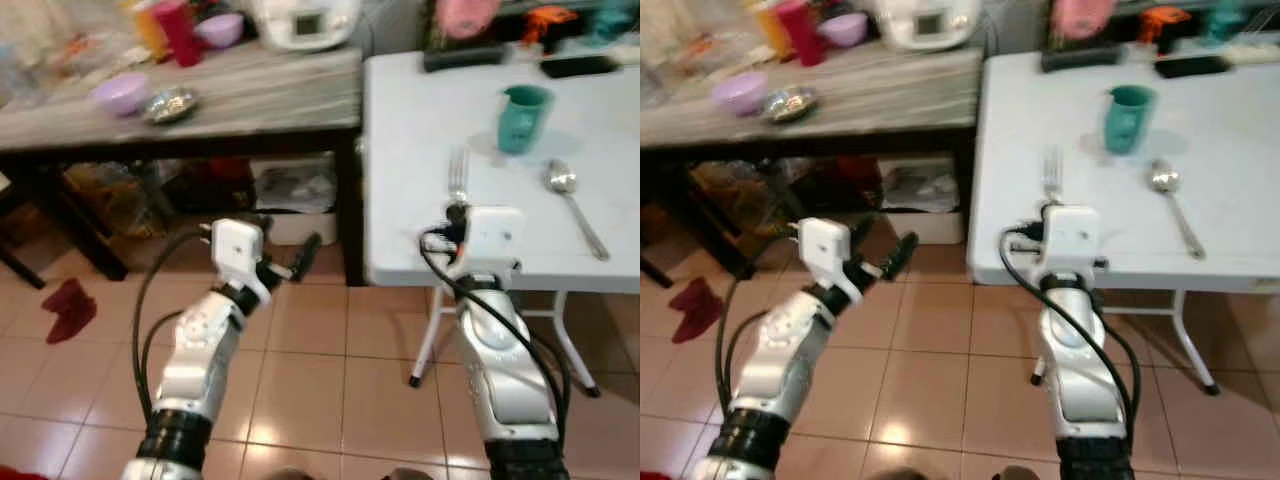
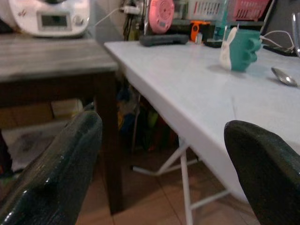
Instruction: Setting the table
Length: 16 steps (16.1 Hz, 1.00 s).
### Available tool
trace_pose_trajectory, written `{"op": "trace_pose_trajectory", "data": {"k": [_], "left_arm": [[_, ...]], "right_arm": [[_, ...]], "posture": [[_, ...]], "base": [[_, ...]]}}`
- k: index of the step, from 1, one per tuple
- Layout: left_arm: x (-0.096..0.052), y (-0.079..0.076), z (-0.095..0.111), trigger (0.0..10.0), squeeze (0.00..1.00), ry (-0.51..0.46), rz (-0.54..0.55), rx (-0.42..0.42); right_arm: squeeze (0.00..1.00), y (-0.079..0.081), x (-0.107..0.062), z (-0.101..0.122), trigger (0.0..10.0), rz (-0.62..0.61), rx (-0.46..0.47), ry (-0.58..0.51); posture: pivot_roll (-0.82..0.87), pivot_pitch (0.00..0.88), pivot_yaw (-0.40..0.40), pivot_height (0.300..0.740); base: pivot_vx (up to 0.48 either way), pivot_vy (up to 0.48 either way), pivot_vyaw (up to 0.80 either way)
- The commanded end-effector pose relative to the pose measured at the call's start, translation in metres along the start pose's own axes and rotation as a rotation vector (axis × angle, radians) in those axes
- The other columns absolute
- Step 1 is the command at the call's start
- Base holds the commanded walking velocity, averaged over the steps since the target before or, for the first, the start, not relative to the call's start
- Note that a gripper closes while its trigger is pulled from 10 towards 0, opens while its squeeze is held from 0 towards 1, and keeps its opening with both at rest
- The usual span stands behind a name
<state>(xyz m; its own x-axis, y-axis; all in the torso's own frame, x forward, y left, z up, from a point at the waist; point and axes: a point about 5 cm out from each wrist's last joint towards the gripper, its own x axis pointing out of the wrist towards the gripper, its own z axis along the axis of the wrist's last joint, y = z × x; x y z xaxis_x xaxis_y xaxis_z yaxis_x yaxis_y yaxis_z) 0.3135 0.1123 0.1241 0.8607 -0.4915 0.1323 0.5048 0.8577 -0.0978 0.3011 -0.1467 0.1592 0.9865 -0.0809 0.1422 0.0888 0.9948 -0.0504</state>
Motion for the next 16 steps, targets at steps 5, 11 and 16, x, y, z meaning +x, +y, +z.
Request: {"op": "trace_pose_trajectory", "data": {"k": [5,11,16], "left_arm": [[-0.0014,0.0090,0.0046,10.0,0.00,-0.003,0.024,0.032],[0.0008,0.0082,0.0045,10.0,0.00,-0.004,0.026,0.037],[-0.0002,0.0048,0.0071,10.0,0.00,-0.027,-0.007,0.000]], "right_arm": [[0.00,0.0065,0.0003,0.0056,10.0,0.010,0.024,-0.030],[0.00,0.0068,0.0007,0.0050,10.0,0.006,0.025,-0.033],[0.00,0.0055,0.0009,0.0043,10.0,0.004,0.023,-0.036]], "posture": [[-0.20,0.073,0.123,0.740],[-0.20,0.068,0.123,0.740],[-0.20,0.068,0.124,0.740]], "base": [[0.000,0.480,0.09],[0.000,0.480,0.00],[0.000,0.096,0.00]]}}
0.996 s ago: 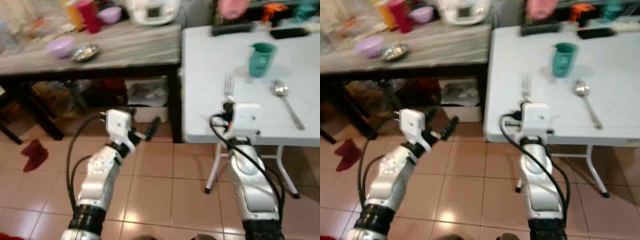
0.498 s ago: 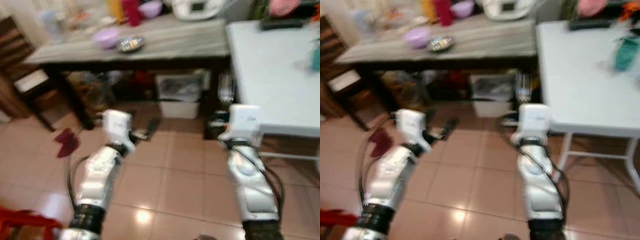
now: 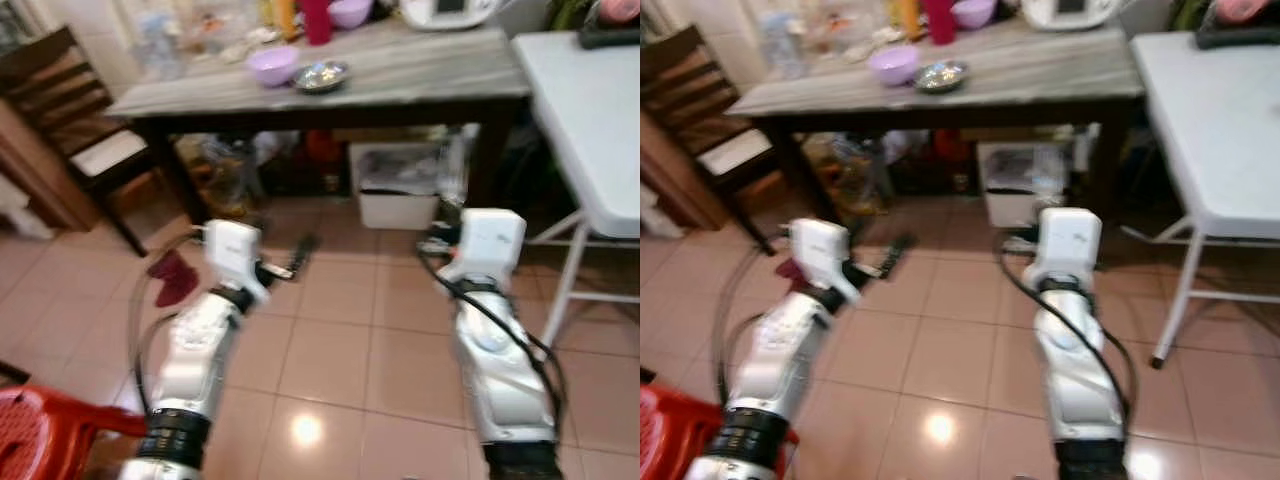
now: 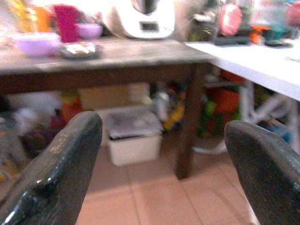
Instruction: Setting the table
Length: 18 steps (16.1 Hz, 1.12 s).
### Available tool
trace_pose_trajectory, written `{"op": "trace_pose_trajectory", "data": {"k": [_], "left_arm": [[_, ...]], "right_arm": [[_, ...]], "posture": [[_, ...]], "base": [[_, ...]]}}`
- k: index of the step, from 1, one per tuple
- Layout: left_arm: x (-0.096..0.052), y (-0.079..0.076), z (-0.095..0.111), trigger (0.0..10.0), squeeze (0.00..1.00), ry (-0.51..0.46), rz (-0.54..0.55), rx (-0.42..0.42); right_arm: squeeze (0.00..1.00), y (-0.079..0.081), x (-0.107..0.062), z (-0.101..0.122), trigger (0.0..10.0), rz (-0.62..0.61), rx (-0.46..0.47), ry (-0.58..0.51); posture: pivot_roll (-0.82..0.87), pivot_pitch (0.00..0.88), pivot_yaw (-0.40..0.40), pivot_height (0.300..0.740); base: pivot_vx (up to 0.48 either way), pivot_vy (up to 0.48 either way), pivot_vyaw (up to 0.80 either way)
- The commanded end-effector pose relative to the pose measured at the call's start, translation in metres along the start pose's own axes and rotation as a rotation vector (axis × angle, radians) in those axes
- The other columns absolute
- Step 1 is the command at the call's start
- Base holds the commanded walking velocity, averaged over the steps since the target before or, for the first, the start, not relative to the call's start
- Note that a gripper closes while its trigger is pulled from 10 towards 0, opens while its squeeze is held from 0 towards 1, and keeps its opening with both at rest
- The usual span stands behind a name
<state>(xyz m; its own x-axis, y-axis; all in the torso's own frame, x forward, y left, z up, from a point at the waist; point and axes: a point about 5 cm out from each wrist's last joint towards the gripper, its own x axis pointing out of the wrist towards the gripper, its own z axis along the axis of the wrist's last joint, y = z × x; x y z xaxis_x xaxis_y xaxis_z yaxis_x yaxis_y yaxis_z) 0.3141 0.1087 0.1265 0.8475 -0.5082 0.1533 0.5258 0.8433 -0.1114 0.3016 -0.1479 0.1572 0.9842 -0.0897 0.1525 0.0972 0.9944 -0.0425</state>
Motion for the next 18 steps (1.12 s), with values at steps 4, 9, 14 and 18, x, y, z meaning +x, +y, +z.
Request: {"op": "trace_pose_trajectory", "data": {"k": [4,9,14,18], "left_arm": [[-0.0043,0.0037,0.0052,10.0,0.00,-0.011,-0.014,0.007],[-0.0043,0.0023,0.0055,10.0,0.00,-0.012,-0.028,-0.005],[-0.0040,0.0002,0.0053,10.0,0.00,-0.009,-0.041,-0.008],[-0.0034,-0.0003,0.0052,10.0,0.00,-0.008,-0.048,-0.005]], "right_arm": [[0.00,0.0073,0.0003,0.0055,10.0,0.020,0.010,-0.027],[0.00,0.0063,0.0001,0.0046,10.0,0.023,0.007,-0.026],[0.00,0.0080,-0.0013,0.0049,10.0,0.030,0.005,-0.031],[0.00,0.0074,-0.0009,0.0051,10.0,0.029,0.002,-0.035]], "posture": [[-0.20,0.070,0.122,0.740],[-0.20,0.070,0.122,0.740],[-0.20,0.073,0.125,0.740],[-0.20,0.071,0.126,0.740]], "base": [[0.064,0.000,0.00],[0.280,0.000,0.00],[0.360,0.000,0.00],[0.412,0.000,0.00]]}}
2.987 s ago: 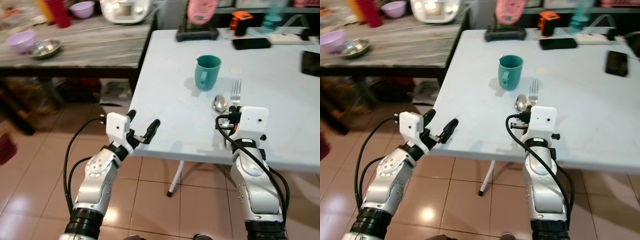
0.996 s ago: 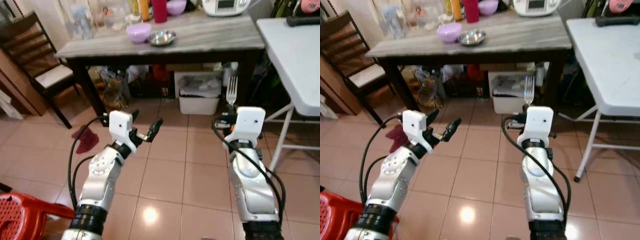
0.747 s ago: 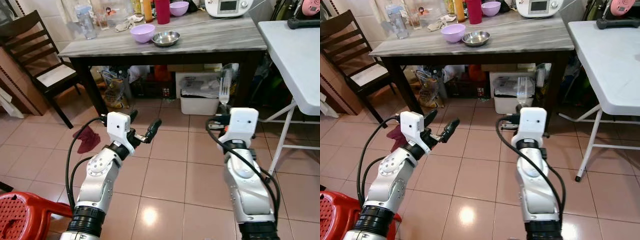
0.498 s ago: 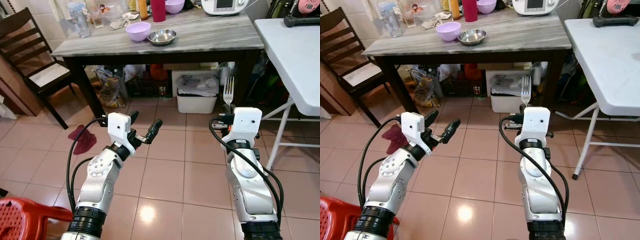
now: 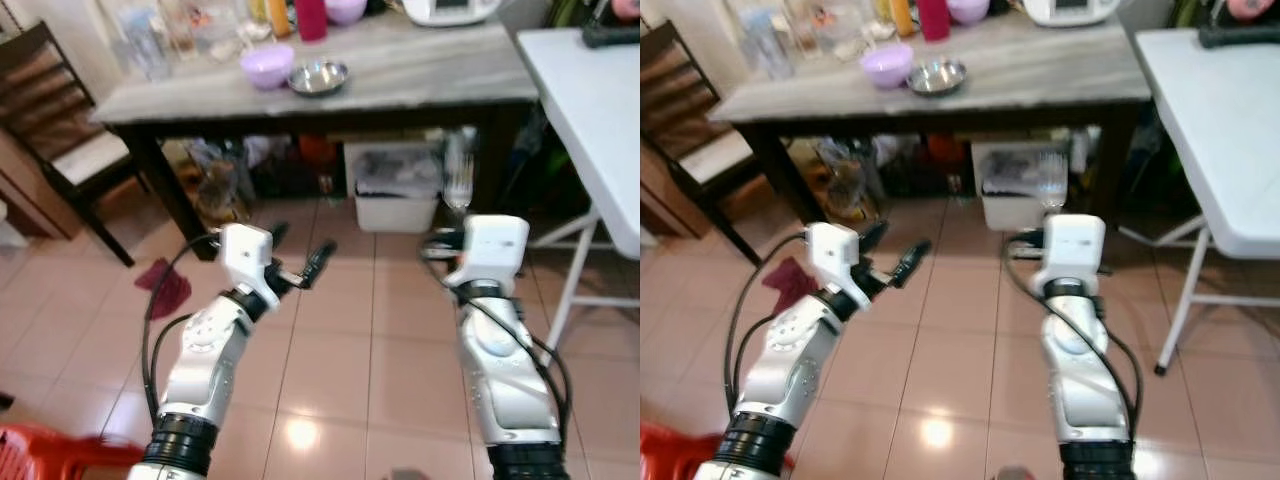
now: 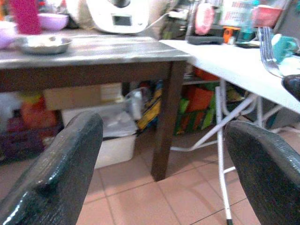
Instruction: Setting the table
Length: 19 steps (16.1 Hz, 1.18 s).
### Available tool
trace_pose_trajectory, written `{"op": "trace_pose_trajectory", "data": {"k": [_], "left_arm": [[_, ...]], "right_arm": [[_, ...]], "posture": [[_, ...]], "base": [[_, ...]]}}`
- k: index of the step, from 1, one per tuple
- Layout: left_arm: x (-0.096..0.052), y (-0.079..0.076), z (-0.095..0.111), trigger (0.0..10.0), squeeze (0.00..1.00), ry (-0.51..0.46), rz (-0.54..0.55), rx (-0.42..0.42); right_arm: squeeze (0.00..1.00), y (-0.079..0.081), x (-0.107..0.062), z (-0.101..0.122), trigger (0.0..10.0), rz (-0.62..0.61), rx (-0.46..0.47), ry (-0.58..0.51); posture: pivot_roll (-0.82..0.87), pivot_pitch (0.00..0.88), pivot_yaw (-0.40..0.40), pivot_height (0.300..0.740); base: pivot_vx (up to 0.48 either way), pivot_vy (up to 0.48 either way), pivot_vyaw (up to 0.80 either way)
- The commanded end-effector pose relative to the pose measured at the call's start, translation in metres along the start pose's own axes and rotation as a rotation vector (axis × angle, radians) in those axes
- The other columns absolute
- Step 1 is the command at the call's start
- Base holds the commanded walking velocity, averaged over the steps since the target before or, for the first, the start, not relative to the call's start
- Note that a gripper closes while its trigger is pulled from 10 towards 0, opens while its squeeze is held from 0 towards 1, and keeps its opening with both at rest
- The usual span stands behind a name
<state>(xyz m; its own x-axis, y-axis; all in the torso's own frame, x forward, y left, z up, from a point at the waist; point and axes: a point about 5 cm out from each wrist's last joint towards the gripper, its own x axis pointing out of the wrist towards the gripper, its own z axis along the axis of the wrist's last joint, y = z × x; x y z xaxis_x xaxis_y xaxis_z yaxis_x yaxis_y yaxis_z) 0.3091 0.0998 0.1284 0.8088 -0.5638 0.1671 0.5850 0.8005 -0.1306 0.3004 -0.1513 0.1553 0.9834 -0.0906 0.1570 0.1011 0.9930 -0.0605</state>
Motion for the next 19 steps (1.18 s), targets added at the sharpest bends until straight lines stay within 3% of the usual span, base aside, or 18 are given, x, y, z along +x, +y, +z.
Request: {"op": "trace_pose_trajectory", "data": {"k": [1,5,12,19], "left_arm": [[-0.0044,0.0092,0.0049,10.0,0.00,-0.001,0.017,0.028],[-0.0037,0.0078,0.0044,10.0,0.00,-0.001,0.013,0.028],[-0.0023,0.0056,0.0049,10.0,0.00,-0.003,0.004,0.030],[-0.0005,0.0023,0.0037,10.0,0.00,-0.002,-0.008,0.027]], "right_arm": [[0.00,0.0108,0.0005,0.0072,10.0,0.030,0.021,-0.031],[0.00,0.0105,0.0014,0.0070,10.0,0.032,0.021,-0.031],[0.00,0.0102,0.0018,0.0071,10.0,0.031,0.025,-0.031],[0.00,0.0103,0.0016,0.0054,10.0,0.027,0.028,-0.023]], "posture": [[-0.20,0.069,0.126,0.740],[-0.21,0.065,0.125,0.740],[-0.21,0.063,0.123,0.740],[-0.21,0.064,0.123,0.740]], "base": [[0.416,0.000,0.00],[0.413,0.000,0.00],[0.416,0.000,0.51],[0.416,0.000,0.00]]}}
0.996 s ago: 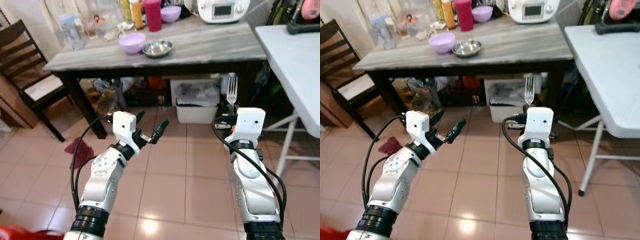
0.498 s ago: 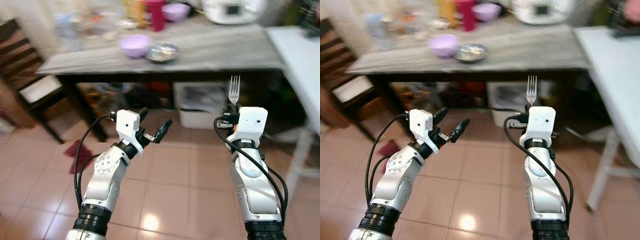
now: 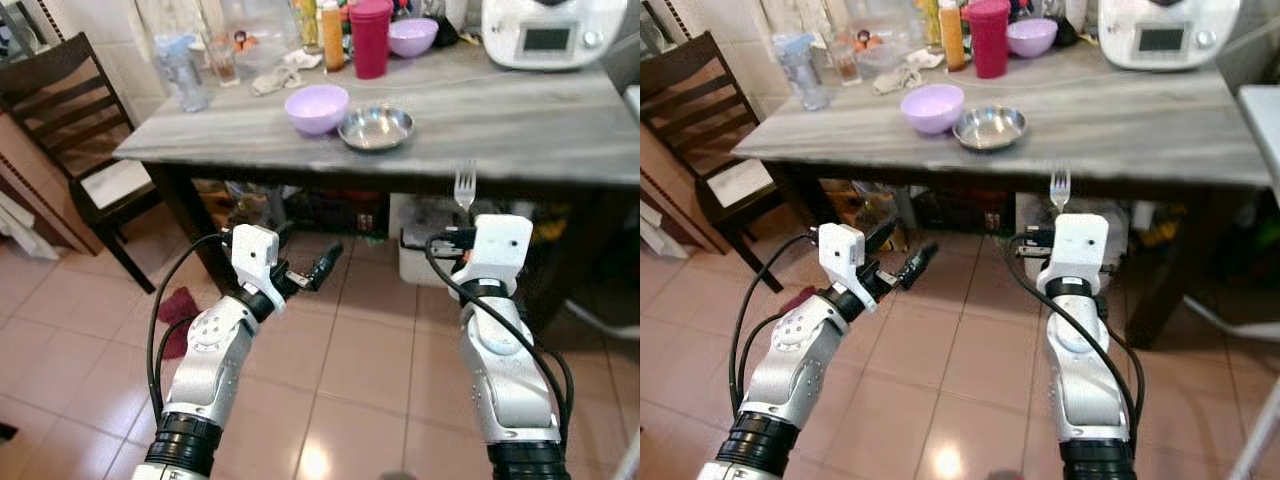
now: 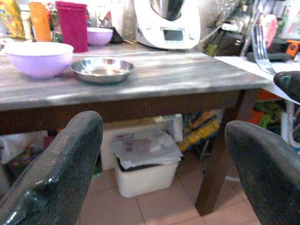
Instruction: Setting the table
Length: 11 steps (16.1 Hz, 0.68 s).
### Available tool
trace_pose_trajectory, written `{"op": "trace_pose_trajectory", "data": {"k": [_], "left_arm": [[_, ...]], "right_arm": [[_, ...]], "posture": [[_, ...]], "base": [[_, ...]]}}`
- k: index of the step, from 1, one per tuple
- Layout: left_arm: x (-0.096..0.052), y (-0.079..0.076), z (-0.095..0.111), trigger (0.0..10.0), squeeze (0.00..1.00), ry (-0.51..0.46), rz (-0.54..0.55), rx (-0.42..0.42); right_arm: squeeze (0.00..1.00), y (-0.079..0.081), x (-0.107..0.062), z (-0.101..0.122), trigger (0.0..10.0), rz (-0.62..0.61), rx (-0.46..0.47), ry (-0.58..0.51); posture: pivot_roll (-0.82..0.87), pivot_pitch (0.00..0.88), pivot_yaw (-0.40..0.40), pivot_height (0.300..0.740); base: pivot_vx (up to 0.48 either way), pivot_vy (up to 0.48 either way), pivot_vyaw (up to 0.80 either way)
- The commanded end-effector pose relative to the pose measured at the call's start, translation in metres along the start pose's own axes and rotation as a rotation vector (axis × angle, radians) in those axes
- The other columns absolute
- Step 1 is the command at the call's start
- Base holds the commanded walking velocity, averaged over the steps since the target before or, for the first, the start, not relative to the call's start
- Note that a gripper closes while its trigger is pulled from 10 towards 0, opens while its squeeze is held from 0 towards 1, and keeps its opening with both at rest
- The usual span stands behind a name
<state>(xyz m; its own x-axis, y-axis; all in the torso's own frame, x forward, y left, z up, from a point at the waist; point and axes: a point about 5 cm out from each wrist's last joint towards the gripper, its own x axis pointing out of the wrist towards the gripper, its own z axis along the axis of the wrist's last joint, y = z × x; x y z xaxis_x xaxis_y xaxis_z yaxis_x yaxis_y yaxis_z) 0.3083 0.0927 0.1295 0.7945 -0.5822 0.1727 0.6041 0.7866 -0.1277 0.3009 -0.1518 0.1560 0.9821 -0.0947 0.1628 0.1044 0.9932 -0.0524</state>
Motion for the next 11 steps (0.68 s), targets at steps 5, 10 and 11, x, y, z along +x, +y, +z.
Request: {"op": "trace_pose_trajectory", "data": {"k": [5,10,11], "left_arm": [[-0.0031,0.0067,0.0033,10.0,0.00,-0.001,0.014,0.025],[-0.0029,0.0062,0.0029,10.0,0.00,-0.003,0.015,0.023],[-0.0025,0.0061,0.0028,10.0,0.00,-0.002,0.015,0.023]], "right_arm": [[0.00,0.0095,0.0018,0.0044,10.0,0.029,0.046,-0.007],[0.00,0.0108,0.0025,0.0047,10.0,0.035,0.051,-0.005],[0.00,0.0107,0.0027,0.0046,10.0,0.034,0.052,-0.005]], "posture": [[-0.22,0.063,0.119,0.740],[-0.22,0.063,0.117,0.740],[-0.22,0.062,0.115,0.740]], "base": [[0.417,0.000,-0.22],[0.418,0.000,-0.71],[0.416,0.000,-0.80]]}}
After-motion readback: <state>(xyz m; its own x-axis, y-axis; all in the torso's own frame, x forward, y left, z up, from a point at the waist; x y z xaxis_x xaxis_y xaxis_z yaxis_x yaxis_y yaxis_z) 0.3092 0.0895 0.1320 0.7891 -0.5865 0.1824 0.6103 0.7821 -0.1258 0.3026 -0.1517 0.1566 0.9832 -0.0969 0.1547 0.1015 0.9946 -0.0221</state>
